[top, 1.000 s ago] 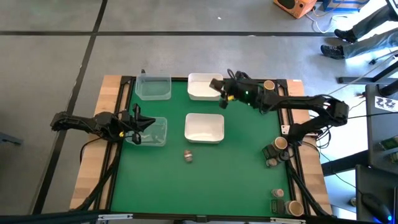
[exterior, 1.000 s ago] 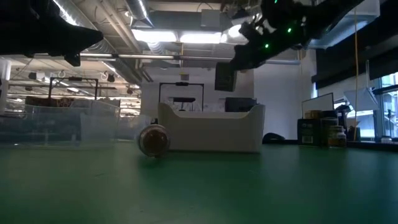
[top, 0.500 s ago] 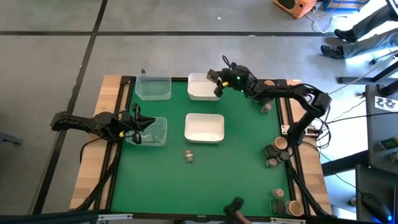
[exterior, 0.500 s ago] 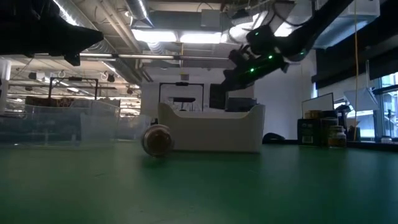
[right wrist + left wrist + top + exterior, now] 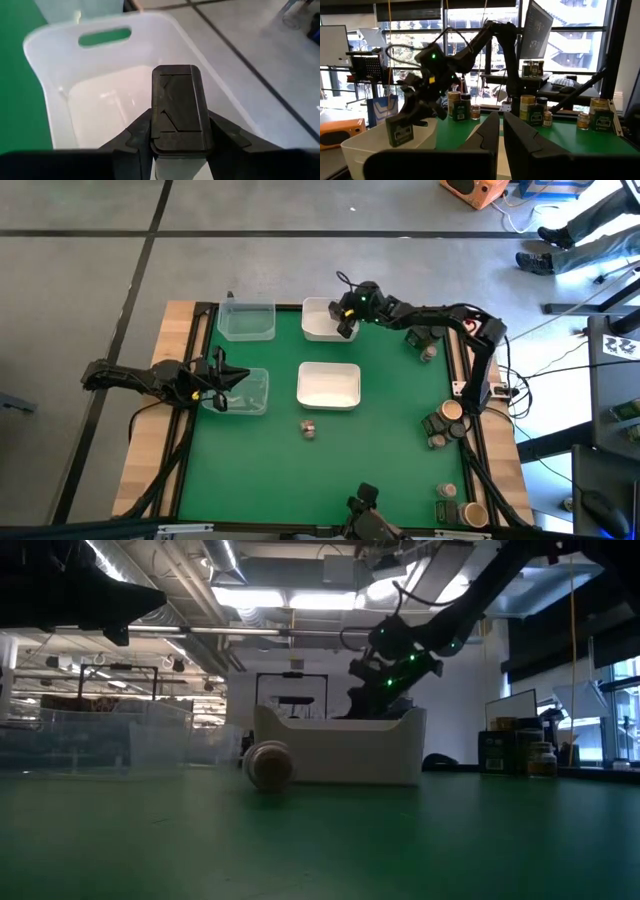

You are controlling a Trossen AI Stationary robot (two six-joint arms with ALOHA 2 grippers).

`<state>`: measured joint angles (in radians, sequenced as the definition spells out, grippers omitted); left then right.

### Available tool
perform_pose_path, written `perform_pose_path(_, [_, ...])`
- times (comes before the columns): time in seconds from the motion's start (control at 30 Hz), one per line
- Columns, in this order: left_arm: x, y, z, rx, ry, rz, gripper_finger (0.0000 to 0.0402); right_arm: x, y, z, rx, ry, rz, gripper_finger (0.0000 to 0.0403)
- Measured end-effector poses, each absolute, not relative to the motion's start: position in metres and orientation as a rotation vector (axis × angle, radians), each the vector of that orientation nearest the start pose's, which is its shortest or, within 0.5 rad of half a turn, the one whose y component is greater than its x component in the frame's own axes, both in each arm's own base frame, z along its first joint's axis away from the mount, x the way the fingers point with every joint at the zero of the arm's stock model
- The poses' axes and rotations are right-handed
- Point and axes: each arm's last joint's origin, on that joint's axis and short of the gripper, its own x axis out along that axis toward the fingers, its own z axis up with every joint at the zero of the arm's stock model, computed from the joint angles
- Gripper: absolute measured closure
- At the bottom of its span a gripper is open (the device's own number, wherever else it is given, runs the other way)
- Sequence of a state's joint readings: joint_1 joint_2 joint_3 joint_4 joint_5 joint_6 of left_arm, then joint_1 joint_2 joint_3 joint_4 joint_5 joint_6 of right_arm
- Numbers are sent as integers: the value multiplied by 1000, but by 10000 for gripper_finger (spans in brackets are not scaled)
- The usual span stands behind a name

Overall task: Sort spices by type
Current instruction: Put the middle left black seasoning can into the top white bin

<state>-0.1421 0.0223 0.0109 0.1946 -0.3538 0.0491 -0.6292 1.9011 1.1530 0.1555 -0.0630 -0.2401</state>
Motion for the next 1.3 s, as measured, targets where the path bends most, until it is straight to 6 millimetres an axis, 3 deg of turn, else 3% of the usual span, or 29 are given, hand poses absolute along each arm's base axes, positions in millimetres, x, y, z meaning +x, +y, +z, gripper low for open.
perform_pose_path(0.1, [96,-4,184,4,-172,215,386,330,-238,170,-12,643,-475,263])
perform_pose_path(1.3, [96,-4,184,7,-171,214,386,329,-238,168,-9,672,-511,249])
